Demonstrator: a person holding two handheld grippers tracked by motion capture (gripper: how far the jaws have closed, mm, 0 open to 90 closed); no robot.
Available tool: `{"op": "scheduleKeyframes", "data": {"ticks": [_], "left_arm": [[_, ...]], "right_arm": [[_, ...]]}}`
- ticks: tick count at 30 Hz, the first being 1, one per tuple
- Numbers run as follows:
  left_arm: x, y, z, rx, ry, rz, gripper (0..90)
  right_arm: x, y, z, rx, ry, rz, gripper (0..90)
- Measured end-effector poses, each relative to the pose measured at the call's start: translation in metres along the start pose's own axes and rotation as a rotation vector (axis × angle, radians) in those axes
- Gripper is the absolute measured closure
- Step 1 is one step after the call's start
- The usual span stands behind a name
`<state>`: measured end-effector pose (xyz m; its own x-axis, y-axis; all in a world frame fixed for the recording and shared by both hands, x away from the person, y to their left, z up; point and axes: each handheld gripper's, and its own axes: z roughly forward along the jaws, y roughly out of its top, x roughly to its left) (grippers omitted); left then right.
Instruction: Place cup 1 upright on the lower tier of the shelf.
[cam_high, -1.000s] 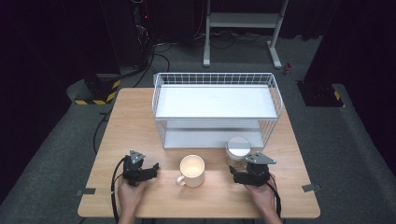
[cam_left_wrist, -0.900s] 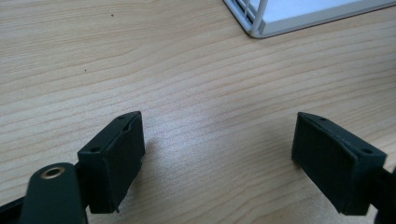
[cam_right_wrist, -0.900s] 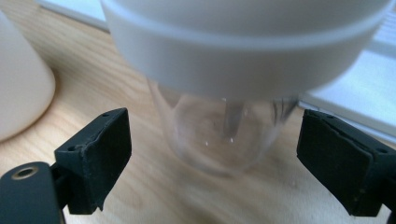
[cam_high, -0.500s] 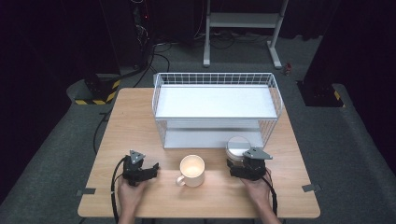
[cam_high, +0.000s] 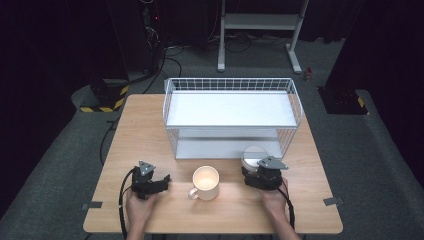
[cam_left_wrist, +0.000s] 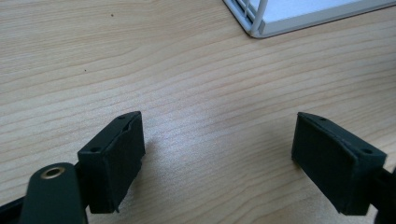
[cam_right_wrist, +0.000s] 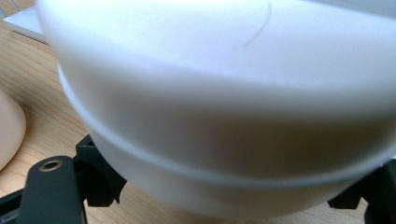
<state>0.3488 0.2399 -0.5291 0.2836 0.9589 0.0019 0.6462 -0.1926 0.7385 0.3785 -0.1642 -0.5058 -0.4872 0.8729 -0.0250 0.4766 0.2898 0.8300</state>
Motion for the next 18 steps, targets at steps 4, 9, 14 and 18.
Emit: {"op": "scheduleKeyframes", "data": {"ticks": [4, 9, 14, 18], "left_arm": [[0.0000, 0.0000, 0.0000, 0.000, 0.000, 0.000, 17.4], [0.0000, 0.0000, 0.0000, 0.000, 0.000, 0.001, 17.5], [0.0000, 0.0000, 0.0000, 0.000, 0.000, 0.000, 17.5], [-0.0002, 0.0000, 0.0000, 0.000, 0.000, -0.002, 17.6]], "right_arm": [[0.0000, -0.0001, 0.0001, -0.003, 0.000, -0.001, 18.7], [0.0000, 0.0014, -0.0019, -0.001, -0.003, -0.012, 18.8], [-0.0021, 0.0026, -0.0035, -0.006, 0.003, 0.000, 18.8], [-0.0037, 0.0047, -0.0051, -0.011, 0.009, 0.004, 18.9]]}}
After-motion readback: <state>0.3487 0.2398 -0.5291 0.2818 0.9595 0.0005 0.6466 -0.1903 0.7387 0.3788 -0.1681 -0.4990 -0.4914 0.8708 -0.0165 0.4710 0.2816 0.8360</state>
